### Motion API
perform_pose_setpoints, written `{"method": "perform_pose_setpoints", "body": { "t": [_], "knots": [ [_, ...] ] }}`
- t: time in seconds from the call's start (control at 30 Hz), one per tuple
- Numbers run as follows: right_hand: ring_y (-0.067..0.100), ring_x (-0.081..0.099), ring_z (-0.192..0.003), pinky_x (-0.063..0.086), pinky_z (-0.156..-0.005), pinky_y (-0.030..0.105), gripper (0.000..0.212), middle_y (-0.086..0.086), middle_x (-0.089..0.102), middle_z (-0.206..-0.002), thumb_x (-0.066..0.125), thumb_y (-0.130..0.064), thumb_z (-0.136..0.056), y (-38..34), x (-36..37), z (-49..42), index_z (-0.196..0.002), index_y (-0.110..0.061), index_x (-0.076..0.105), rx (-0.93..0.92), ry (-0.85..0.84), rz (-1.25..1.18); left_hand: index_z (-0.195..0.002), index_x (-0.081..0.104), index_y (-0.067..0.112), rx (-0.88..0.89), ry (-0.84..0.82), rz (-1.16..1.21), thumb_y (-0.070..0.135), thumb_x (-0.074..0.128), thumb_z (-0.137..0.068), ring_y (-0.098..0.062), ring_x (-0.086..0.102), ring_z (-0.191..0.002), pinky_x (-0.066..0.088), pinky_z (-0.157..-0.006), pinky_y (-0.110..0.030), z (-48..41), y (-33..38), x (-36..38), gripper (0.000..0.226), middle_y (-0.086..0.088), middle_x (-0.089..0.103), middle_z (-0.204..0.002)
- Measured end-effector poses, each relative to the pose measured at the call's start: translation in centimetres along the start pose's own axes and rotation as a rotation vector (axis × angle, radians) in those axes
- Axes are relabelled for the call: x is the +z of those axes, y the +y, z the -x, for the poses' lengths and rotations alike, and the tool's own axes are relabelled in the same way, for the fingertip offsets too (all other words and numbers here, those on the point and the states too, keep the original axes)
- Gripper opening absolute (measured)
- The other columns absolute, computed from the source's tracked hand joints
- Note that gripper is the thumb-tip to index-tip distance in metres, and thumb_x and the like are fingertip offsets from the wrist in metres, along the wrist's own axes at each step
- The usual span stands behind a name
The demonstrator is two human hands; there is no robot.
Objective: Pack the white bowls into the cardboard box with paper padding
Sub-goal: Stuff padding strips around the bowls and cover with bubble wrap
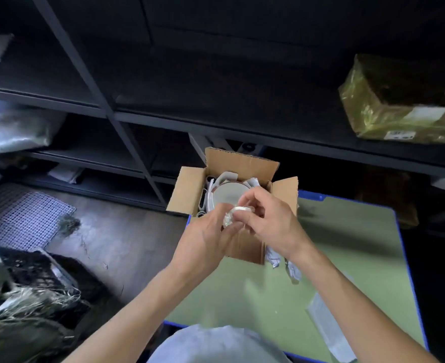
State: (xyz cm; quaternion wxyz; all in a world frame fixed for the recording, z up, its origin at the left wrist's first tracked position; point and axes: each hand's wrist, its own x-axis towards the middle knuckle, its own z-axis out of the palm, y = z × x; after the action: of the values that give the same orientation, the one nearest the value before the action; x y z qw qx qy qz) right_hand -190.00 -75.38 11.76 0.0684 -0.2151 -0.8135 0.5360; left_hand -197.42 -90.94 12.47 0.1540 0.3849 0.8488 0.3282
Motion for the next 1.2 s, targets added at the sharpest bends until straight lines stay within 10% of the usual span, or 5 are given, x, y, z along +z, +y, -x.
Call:
{"method": "perform_pose_setpoints", "body": {
  "t": [0.27, 0.73, 0.9, 1.2],
  "knots": [
    [0.004, 0.059, -0.103, 0.05, -0.09, 0.03, 0.026, -0.024, 0.059, -0.112, 0.06, -0.024, -0.095, -0.9, 1.9, -4.6, -0.117, -0.039, 0.062, -0.117, -0.118, 0.297, -0.118, 0.055, 0.019, -0.052, -0.05, -0.331, 0.04, 0.029, -0.106, -0.018, 0.055, -0.091, 0.043, -0.07, -0.031, -4.9, -5.3, -1.5, 0.035, 0.006, 0.056, -0.099],
    [0.02, 0.057, -0.092, 0.052, -0.053, 0.034, 0.032, -0.002, 0.056, -0.107, 0.069, -0.005, -0.085, 0.0, 3.4, -14.2, -0.111, -0.023, 0.064, -0.47, -0.023, 0.996, -0.105, 0.055, 0.015, -0.187, 0.019, -0.351, 0.025, 0.042, -0.097, -0.023, 0.057, -0.073, 0.039, -0.058, -0.032, -12.2, -7.8, -1.6, 0.018, -0.004, 0.062, -0.094],
    [0.018, 0.054, -0.085, 0.046, -0.048, 0.028, 0.023, -0.003, 0.061, -0.096, 0.069, -0.001, -0.084, 1.5, 3.3, -13.9, -0.101, -0.017, 0.067, -0.538, 0.016, 0.996, -0.097, 0.048, 0.016, -0.173, 0.057, -0.325, 0.023, 0.045, -0.095, -0.023, 0.045, -0.06, 0.025, -0.048, -0.03, -11.8, -8.1, -0.9, 0.008, -0.001, 0.052, -0.079],
    [0.018, 0.065, -0.084, 0.055, -0.063, 0.038, 0.016, -0.006, 0.065, -0.101, 0.063, -0.011, -0.094, 2.3, 3.6, -13.0, -0.106, -0.018, 0.071, -0.357, 0.087, 0.719, -0.107, 0.058, 0.022, -0.137, 0.073, -0.349, 0.027, 0.048, -0.098, -0.02, 0.057, -0.078, 0.048, -0.062, -0.035, -11.4, -8.6, -0.3, 0.014, 0.005, 0.06, -0.094]
  ]
}}
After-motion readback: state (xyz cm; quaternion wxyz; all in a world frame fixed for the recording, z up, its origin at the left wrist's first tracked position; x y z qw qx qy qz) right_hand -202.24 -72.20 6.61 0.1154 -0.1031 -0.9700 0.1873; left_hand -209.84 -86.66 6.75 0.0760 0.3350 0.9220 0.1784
